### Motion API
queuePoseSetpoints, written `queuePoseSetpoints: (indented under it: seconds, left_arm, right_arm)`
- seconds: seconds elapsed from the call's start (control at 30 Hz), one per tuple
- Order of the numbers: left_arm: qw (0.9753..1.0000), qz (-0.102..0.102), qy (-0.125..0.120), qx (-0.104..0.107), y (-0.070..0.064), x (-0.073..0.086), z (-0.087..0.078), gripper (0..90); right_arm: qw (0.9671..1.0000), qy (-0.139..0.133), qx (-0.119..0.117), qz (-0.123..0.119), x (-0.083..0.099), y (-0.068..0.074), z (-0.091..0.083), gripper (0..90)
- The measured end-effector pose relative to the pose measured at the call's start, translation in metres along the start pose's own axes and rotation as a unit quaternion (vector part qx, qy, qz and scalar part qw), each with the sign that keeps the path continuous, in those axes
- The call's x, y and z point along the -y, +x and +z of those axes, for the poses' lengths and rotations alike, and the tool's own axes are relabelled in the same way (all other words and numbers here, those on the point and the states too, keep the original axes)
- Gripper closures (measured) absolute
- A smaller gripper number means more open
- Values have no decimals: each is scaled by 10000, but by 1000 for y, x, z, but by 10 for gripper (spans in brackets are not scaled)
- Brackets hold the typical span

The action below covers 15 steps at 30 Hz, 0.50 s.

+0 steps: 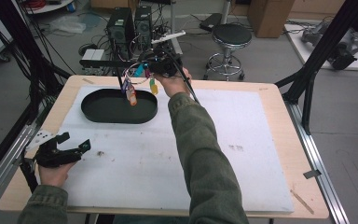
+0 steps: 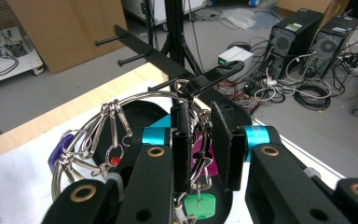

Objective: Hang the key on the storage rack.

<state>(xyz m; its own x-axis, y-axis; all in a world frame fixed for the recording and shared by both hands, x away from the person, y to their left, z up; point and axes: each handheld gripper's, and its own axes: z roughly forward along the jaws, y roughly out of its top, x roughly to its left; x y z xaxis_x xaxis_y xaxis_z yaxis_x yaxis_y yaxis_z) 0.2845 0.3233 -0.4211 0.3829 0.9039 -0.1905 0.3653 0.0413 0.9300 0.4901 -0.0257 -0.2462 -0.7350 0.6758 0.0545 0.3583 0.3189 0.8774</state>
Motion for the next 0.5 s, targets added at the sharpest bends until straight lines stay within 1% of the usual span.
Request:
queuePoseSetpoints:
  seconds: [0.23,0.33,0.4,0.5]
  left_arm:
    - [10000,5,11,8,1,0,1,17]
    - [10000,7,7,12,1,0,1,17]
    - [10000,9,2,21,1,0,1,17]
    - [10000,1,3,18,1,0,1,17]
  right_arm:
    - [9999,31,88,98,-3,-11,17,787]
    - [9998,77,178,76,-3,-13,24,787]
    - [9997,79,181,107,-2,-15,28,787]
    - [9995,61,265,129,0,-15,33,787]
